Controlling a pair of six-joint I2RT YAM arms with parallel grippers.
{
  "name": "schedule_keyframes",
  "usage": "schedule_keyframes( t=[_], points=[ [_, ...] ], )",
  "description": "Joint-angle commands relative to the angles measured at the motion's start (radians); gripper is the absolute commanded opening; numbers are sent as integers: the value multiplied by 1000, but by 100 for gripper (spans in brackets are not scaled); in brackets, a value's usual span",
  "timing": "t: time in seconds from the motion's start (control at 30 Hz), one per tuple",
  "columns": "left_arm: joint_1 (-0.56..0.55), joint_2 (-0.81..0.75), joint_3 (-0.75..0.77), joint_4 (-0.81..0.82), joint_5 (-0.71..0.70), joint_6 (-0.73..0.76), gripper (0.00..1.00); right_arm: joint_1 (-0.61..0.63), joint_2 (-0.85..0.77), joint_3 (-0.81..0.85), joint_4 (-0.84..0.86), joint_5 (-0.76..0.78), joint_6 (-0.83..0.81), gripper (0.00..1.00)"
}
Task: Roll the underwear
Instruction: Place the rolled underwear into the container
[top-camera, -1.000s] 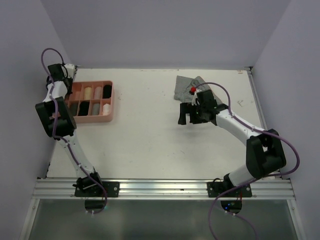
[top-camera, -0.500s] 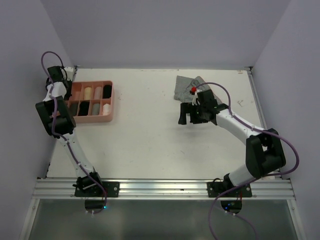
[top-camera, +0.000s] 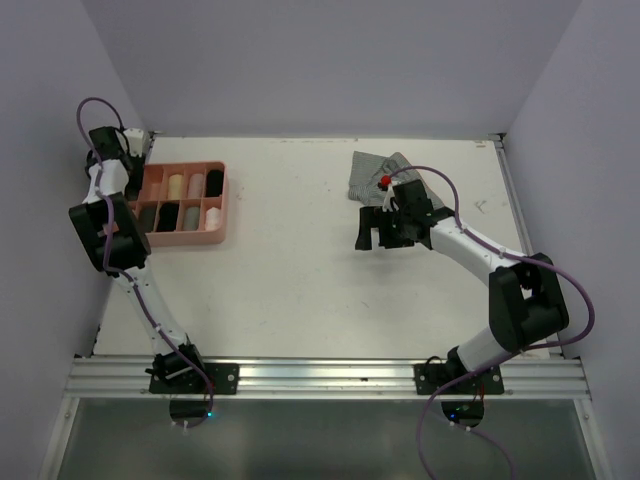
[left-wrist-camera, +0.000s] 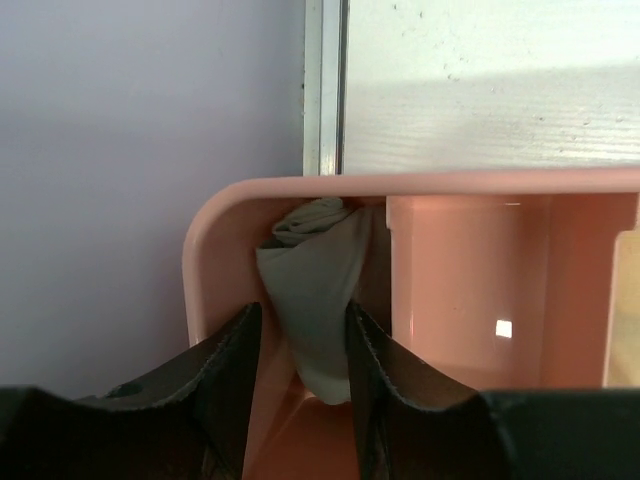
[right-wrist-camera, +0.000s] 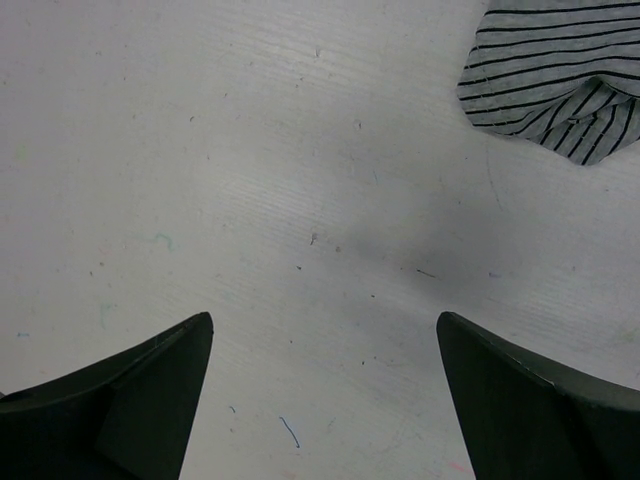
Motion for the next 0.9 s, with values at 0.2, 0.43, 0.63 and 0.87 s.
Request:
schedule_keyframes(
  t=[0.2,0.43,0.63,0.87],
  points=[
    [1,0,81,-22,40,-22,46,-6,-10,-4,39,-24,-1,99],
    [0,-174,85,31,156,-36,50,-22,-53,51,5,79,-5,99],
    [-107,-329,93,4,216,80,62,-98,19,228,-125,261,-1,93],
    [-319,-488,-123,-37,294,171,63,-123,327,517,-205,332,18,79]
  ],
)
